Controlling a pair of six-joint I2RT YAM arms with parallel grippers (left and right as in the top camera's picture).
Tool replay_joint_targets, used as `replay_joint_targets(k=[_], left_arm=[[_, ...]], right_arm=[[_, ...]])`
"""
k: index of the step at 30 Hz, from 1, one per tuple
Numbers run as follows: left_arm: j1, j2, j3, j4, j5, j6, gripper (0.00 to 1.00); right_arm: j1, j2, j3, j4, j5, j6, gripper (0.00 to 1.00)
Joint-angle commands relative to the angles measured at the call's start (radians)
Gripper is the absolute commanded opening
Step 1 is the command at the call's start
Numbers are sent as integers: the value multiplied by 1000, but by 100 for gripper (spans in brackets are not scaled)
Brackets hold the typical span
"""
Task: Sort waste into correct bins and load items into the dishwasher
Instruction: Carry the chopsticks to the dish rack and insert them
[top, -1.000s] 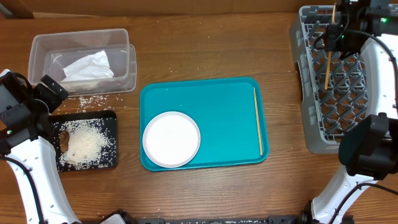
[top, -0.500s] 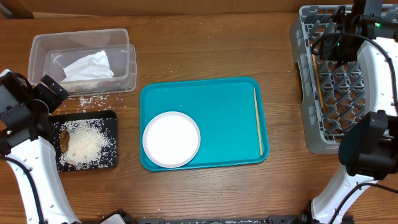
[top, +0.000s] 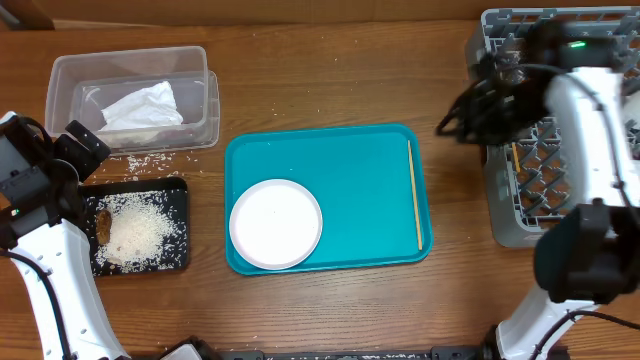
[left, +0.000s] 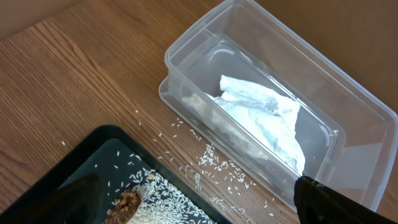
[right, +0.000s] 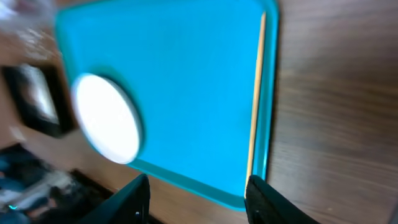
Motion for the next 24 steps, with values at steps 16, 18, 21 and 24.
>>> replay_joint_targets(k=[16, 18, 21, 24], left_arm=[[-2, -19, 4, 2, -9, -9, 100], [-2, -19, 4, 2, -9, -9, 100], [-2, -19, 4, 2, -9, -9, 100], [-2, -19, 4, 2, -9, -9, 100]], right_arm=[[330, -6, -470, 479, 486, 445, 52], [330, -6, -500, 522, 489, 445, 52], [330, -6, -531, 563, 497, 446, 52], [330, -6, -559, 603, 500, 445, 52]])
